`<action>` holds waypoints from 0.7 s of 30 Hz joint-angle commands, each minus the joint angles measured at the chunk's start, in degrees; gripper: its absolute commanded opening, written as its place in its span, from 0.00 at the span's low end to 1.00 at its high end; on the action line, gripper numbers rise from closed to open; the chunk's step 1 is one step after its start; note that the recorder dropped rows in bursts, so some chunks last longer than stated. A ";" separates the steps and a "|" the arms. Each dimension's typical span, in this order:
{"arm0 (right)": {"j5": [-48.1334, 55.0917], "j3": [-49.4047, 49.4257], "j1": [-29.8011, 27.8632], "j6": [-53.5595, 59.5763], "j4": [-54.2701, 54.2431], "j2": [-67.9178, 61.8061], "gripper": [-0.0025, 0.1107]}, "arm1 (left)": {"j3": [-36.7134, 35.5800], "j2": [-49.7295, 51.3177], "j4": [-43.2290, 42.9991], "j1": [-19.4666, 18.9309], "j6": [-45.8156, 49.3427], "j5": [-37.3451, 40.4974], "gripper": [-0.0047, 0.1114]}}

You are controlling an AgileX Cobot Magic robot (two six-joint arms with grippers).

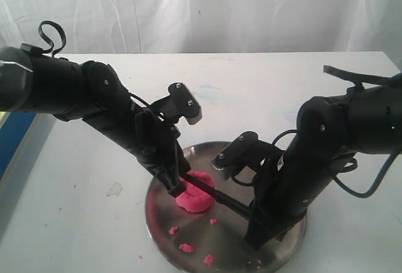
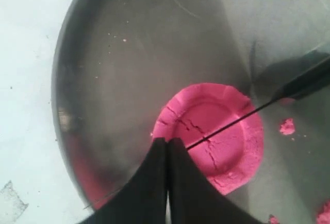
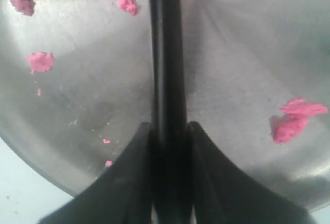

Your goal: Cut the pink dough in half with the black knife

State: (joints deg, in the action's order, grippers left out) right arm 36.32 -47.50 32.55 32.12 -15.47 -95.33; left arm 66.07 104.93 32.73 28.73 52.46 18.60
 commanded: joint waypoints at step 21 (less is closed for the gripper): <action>-0.19 0.20 0.13 0.24 -0.04 -0.02 0.02 | -6.07 -0.37 -5.35 -0.09 0.04 -11.72 0.04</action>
State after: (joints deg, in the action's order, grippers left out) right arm 36.32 -47.50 32.55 32.12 -15.47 -95.33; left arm 60.77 104.57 27.46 28.73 52.56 5.11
